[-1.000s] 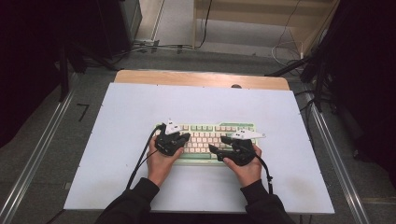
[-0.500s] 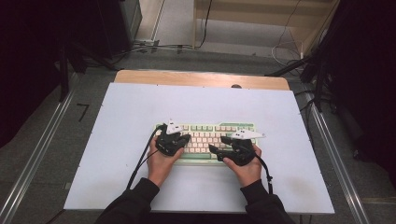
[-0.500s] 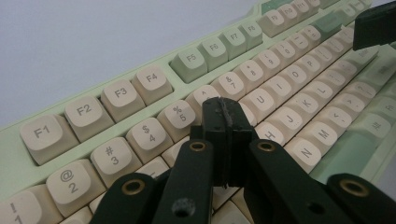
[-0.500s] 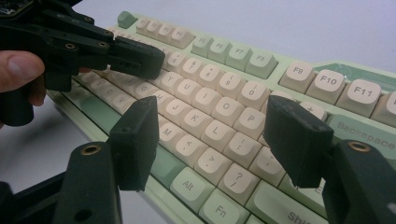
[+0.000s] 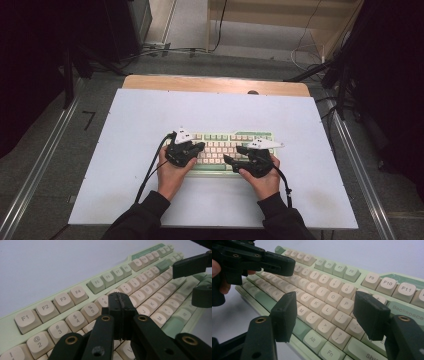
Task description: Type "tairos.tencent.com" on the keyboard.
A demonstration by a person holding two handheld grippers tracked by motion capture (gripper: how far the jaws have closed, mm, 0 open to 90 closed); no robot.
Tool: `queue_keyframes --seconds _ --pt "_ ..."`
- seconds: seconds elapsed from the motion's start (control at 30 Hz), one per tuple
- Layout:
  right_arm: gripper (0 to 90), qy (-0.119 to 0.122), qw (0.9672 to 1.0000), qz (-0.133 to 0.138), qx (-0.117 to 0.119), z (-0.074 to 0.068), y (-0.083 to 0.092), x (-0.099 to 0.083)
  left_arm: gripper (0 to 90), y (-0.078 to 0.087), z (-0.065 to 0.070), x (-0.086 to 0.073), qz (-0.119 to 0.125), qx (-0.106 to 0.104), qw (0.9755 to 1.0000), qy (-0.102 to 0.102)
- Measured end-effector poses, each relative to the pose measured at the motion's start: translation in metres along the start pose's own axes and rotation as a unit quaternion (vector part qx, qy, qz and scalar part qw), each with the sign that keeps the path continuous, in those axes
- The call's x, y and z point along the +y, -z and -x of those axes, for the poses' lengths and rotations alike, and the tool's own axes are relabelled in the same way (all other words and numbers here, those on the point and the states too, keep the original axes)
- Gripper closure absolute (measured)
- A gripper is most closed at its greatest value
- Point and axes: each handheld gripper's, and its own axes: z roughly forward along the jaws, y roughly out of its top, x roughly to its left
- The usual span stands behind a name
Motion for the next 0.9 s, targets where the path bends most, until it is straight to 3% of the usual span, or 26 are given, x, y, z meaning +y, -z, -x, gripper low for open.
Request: queue_keyframes --seconds 0.2,0.33,0.47,0.6,0.73,0.9 --pt "34.4 0.001 1.0000 0.000 0.000 0.000 0.000 0.000 89.7 0.006 -0.002 0.001 0.014 -0.011 0.9998 0.014" --pt "35.1 0.001 1.0000 -0.001 0.001 0.000 -0.001 0.001 73.7 0.013 -0.005 0.002 0.031 -0.016 0.9989 0.031" --pt "36.5 0.002 1.0000 0.000 0.002 -0.001 -0.001 0.001 60.6 0.021 -0.009 0.002 0.046 -0.008 0.9984 0.033" --pt "39.2 0.005 1.0000 -0.002 0.003 -0.001 -0.003 0.002 55.8 0.028 -0.013 -0.001 0.052 0.000 0.9980 0.036" --pt "49.1 0.012 0.9999 -0.004 0.001 -0.003 -0.005 0.004 43.2 0.034 -0.019 -0.005 0.057 0.024 0.9971 0.045" --pt "73.0 0.023 0.9997 -0.012 0.002 -0.004 -0.007 0.005 35.6 0.043 -0.029 -0.009 0.065 0.045 0.9949 0.062"
